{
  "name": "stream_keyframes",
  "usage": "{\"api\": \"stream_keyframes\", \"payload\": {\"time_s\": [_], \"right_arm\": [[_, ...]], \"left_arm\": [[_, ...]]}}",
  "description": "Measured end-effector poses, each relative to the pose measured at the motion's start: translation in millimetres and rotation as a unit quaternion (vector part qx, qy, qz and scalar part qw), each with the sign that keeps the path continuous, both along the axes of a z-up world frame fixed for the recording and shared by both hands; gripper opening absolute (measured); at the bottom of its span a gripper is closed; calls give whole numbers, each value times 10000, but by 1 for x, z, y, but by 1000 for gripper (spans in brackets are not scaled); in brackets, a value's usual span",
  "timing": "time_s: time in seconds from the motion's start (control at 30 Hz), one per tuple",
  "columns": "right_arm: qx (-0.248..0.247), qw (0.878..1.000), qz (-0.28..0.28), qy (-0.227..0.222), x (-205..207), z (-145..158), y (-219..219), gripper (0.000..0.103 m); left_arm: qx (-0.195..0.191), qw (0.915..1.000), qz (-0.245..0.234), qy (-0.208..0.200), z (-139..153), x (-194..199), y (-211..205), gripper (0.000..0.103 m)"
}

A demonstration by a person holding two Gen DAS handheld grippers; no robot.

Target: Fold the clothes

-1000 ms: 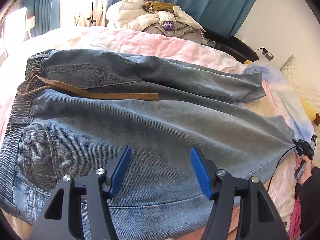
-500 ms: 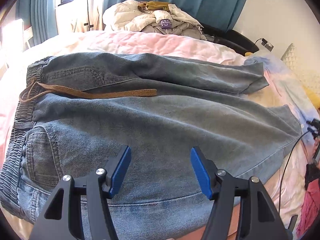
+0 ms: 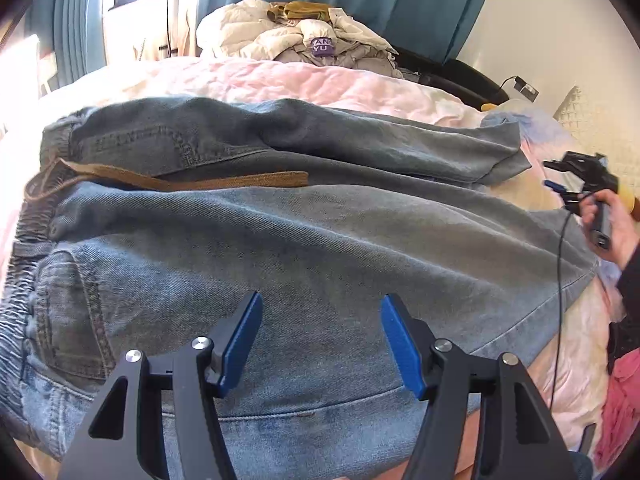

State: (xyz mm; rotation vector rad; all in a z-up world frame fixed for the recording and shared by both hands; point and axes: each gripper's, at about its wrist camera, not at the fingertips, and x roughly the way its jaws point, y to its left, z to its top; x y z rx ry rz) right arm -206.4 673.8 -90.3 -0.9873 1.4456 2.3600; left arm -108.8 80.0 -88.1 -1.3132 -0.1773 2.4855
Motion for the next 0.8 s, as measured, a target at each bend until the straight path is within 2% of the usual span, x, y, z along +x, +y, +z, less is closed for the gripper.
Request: {"api": "stream_keyframes", "payload": {"time_s": [0.07,0.33,0.4,0.47,0.63,0.8], "right_arm": [[-221,9997,-141,36,-21,-18,-3,35],[-320,9943,-973,301,-64,-48,12,33],[120,9957,-860,310,-73,-33,9,15],[561,9961,-628,268,-86,-14,2,8],[1395,9892,-317,328,-102,48,-20,4],[2439,9659,-118,861,-98,133,-55,4]], "left_arm": [[143,9999,11,-86,-5,-6,-2,63],[491,9982,-13,-332,-23,-25,-4,63],[543,9980,-24,-327,-24,-27,-5,63],[597,9977,-28,-332,-24,-28,-4,63],[652,9974,-47,-307,-22,-22,-2,63],[691,9975,-50,-129,-13,-10,-3,63]]}}
